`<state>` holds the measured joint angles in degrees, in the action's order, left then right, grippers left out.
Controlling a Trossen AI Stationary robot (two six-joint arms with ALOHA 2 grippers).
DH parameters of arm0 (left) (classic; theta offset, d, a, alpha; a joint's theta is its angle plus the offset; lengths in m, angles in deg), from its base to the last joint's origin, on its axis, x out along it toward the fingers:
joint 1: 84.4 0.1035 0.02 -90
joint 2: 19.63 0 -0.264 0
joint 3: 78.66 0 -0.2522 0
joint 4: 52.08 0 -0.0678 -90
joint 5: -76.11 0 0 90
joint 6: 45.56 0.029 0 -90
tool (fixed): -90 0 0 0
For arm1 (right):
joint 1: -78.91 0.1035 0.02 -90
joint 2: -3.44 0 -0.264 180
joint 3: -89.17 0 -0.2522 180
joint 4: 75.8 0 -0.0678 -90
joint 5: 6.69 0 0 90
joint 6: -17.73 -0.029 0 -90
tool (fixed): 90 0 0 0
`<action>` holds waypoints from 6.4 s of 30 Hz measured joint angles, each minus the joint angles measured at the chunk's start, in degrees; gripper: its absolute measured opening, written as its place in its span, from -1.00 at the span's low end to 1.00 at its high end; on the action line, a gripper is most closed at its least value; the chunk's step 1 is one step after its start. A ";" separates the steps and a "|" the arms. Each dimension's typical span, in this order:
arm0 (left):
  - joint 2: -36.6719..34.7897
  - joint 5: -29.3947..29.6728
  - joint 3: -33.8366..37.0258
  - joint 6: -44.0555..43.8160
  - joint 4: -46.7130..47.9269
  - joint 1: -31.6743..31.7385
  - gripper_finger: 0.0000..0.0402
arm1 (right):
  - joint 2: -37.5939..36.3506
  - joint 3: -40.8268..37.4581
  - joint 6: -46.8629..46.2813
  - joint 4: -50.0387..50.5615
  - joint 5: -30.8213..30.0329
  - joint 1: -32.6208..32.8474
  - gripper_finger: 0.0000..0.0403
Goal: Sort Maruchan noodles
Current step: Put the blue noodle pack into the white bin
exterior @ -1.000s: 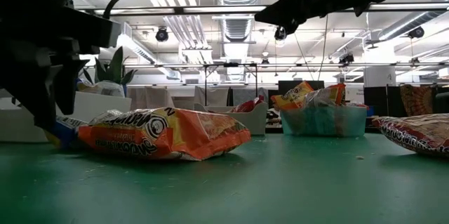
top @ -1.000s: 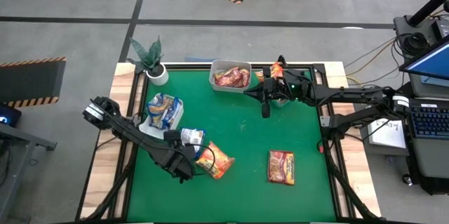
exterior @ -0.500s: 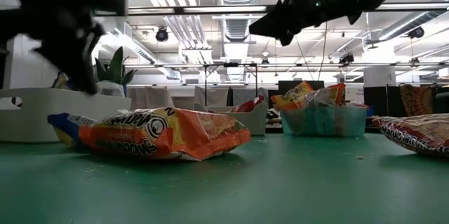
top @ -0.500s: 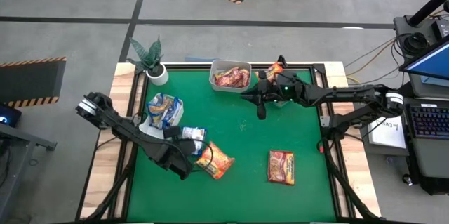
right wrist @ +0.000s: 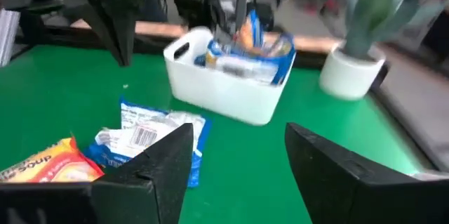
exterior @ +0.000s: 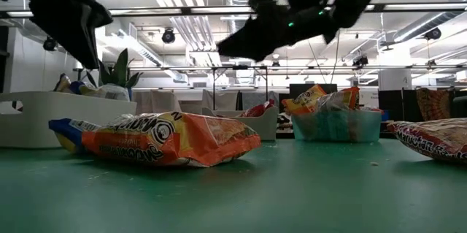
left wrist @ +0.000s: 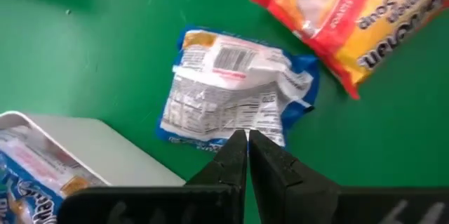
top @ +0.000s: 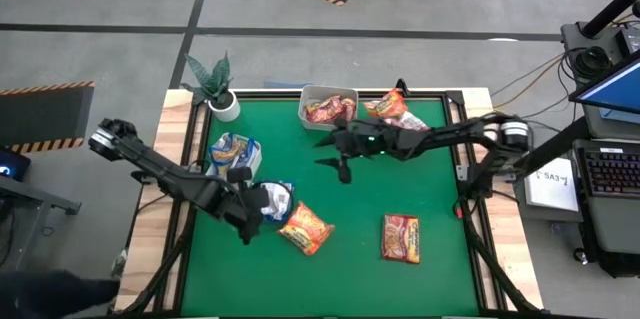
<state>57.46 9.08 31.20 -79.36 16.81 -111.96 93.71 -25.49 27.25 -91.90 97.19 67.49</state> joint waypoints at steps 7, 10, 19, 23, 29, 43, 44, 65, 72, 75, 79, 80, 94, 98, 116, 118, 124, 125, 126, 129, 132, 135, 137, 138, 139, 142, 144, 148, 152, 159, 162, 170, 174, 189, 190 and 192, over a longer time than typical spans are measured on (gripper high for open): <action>-0.17 -1.05 5.63 0.15 -7.11 -0.80 -0.73 | 10.39 9.71 -3.37 10.99 0.35 0.87 0.08; 0.37 -2.14 8.34 -0.40 -11.85 -1.72 -0.50 | 13.58 13.73 -3.45 16.21 0.29 1.05 0.08; 1.03 0.15 15.64 -1.98 -20.08 -6.71 0.16 | 17.48 21.64 -3.47 25.37 0.30 1.79 0.07; 1.45 0.62 19.82 -3.12 -24.19 -6.90 0.19 | 17.11 22.40 -3.55 25.27 0.28 2.01 0.07; 2.00 5.88 24.28 -4.48 -28.72 -6.88 0.08 | 17.00 22.87 -3.35 24.96 0.27 2.19 0.07; 5.78 13.58 24.17 -4.91 -33.81 -6.77 -0.72 | 19.31 22.81 3.54 23.68 0.12 6.86 0.07; 6.06 13.61 24.15 -5.42 -33.93 -6.74 -0.85 | 19.29 22.81 3.58 23.19 0.11 7.21 0.07; 0.45 26.76 22.64 -14.86 -36.19 -0.36 -1.00 | 20.07 22.81 8.54 23.04 -14.73 13.83 0.08; -0.18 26.60 20.42 -14.78 -36.33 2.27 -1.00 | 21.19 22.81 7.84 23.56 -17.90 13.81 0.08; -0.39 26.59 19.53 -14.93 -36.20 2.63 -1.00 | 21.19 22.81 6.65 23.56 -22.58 13.81 0.08; -0.39 26.59 18.52 -15.15 -36.25 3.00 -1.00 | 21.19 22.81 6.16 22.84 -24.42 13.81 0.08; -0.39 26.57 18.29 -15.09 -36.54 3.05 -1.00 | 21.19 22.81 5.84 22.43 -24.43 13.80 0.08; -0.43 25.87 15.71 -10.03 -37.58 3.79 -1.00 | 25.52 23.92 8.38 15.40 -24.38 13.77 0.01; -0.45 25.89 15.25 -8.28 -37.43 3.98 -1.00 | 26.02 24.25 8.52 15.93 -24.42 13.75 -0.18; -3.80 12.93 11.26 7.07 -36.67 6.60 -0.87 | 22.61 27.74 1.90 24.83 -20.81 10.72 -0.96; -5.29 9.93 11.68 7.64 -35.64 7.07 -0.75 | 22.61 28.87 0.16 25.04 -18.46 9.81 -0.96; -8.24 13.30 12.17 1.54 -21.71 6.75 -0.25 | 22.71 31.72 -4.36 25.03 -14.03 7.41 -0.96; -8.40 13.97 12.17 0.02 -19.66 6.55 -0.15 | 22.77 32.05 -4.94 25.00 -13.58 7.12 -0.96; -8.47 14.08 12.17 -1.28 -17.92 6.30 -0.05 | 22.77 32.35 -5.48 25.05 -13.40 6.80 -0.96; -8.01 13.98 12.19 -3.81 -15.72 5.32 0.21 | 22.77 32.99 -6.81 24.94 -13.39 6.16 -0.96; -6.57 14.03 12.32 -6.28 -16.03 4.84 0.36 | 22.77 33.24 -7.87 25.00 -13.10 5.81 -0.96; -4.35 15.81 12.98 -9.38 -16.99 4.88 0.39 | 22.78 33.26 -8.49 24.94 -12.12 5.64 -0.96; -2.86 18.51 13.26 -11.80 -17.17 4.88 0.37 | 22.79 33.26 -8.51 24.94 -12.07 5.62 -0.96; -2.13 19.67 13.43 -12.64 -17.19 4.95 0.35 | 22.79 33.26 -8.52 24.94 -12.05 5.62 -0.96; -1.36 20.50 13.53 -13.04 -17.54 4.97 0.34 | 22.79 33.26 -8.71 24.94 -12.01 5.62 -0.96; 0.64 21.44 13.88 -12.76 -20.70 5.23 0.29 | 22.79 33.26 -8.99 24.96 -11.89 5.62 -0.96; 1.86 21.69 13.94 -11.57 -23.33 5.52 0.27 | 22.79 33.26 -9.05 24.98 -11.89 5.62 -0.96; 3.99 24.01 14.09 -11.74 -24.36 6.14 0.22 | 22.83 33.26 -9.12 24.96 -11.89 5.59 -0.96; 5.65 24.64 14.18 -12.35 -25.03 6.84 0.15 | 22.83 33.26 -9.12 24.96 -11.89 5.59 -0.96; 8.07 26.02 14.20 -12.20 -25.79 7.22 -0.19 | 22.85 33.26 -9.12 24.98 -11.89 5.59 -0.96; 7.91 26.01 14.20 -12.33 -25.81 7.41 -0.45 | 22.85 33.26 -9.67 25.05 -11.89 5.59 -0.95; 6.35 25.89 14.20 -12.00 -25.67 7.53 -0.97 | 22.04 33.30 -12.55 28.34 -11.87 4.99 -0.52; 4.23 25.89 14.16 -11.71 -25.40 7.53 -0.97 | 19.47 33.30 -13.03 32.05 -11.89 4.35 -0.24; -7.82 29.17 -1.79 -3.71 0.76 7.53 -1.00 | 3.54 30.81 -10.41 50.38 -12.61 2.37 -0.01; -8.21 29.17 -3.22 -5.04 4.47 7.54 -1.00 | 2.55 30.34 -10.39 50.86 -12.57 2.25 -0.02; -9.06 27.74 -6.16 -8.56 12.04 7.55 -1.00 | 0.78 29.31 -10.41 50.89 -12.59 2.22 -0.03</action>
<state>48.41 36.83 25.04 -87.92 28.85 -104.41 94.49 3.82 16.84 -41.01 84.60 69.71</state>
